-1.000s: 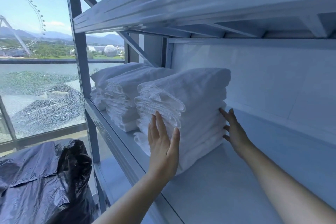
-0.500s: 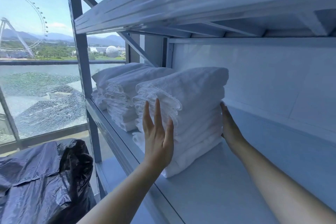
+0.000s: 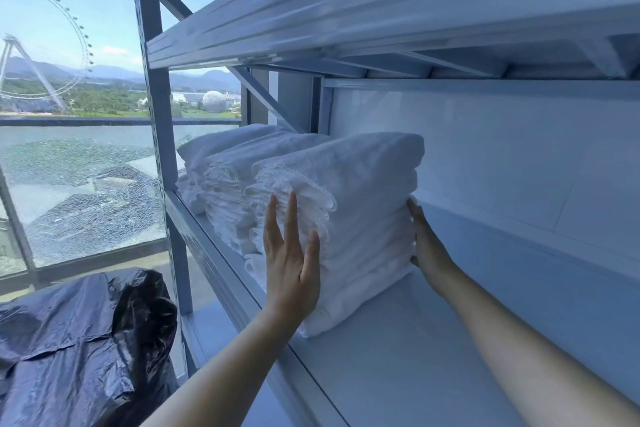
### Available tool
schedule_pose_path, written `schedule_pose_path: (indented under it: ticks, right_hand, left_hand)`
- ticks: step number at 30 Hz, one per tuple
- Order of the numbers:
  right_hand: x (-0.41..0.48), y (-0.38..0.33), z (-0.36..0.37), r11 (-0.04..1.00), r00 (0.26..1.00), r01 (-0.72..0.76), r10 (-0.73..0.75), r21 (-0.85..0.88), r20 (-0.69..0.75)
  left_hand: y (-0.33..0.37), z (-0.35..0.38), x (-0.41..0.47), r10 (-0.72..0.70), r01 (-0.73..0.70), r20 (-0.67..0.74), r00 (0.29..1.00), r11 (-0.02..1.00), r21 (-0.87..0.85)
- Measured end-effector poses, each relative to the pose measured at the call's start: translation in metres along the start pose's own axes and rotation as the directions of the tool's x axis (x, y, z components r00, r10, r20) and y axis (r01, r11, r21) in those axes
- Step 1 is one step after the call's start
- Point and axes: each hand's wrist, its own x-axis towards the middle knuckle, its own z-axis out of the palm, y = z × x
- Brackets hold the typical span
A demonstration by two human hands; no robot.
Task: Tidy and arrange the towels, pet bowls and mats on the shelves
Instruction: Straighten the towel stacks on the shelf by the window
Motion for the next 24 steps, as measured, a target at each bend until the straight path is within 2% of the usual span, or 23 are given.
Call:
schedule_pose_path:
  ticks: [10,12,15,17,24]
  right_hand:
    - [-0.009,0.001,-0.004,0.999,0.999,-0.034,0.034,0.011,-0.021]
    - [-0.012,0.000,-0.003,1.000,1.000,-0.014,0.014,-0.001,-0.003]
    - [-0.021,-0.009,0.001,0.992,0.998,0.062,-0.058,-0.111,0.038]
    - [-0.026,-0.014,0.004,0.985,0.996,0.092,-0.093,-0.142,0.006]
    - [-0.055,-0.039,0.024,0.987,0.987,0.134,-0.141,-0.083,-0.082]
  left_hand:
    - [-0.004,0.001,0.001,0.027,-0.027,-0.002,1.000,1.000,-0.005]
    - [-0.003,0.000,0.001,0.025,-0.025,0.011,1.000,1.000,-0.004]
    - [-0.002,-0.003,0.002,0.015,-0.015,0.045,0.999,1.000,0.004]
    - [0.000,-0.006,0.004,0.012,-0.013,0.059,0.998,1.000,0.011]
    - [-0.004,-0.025,0.011,0.014,-0.016,0.094,0.995,1.000,0.012]
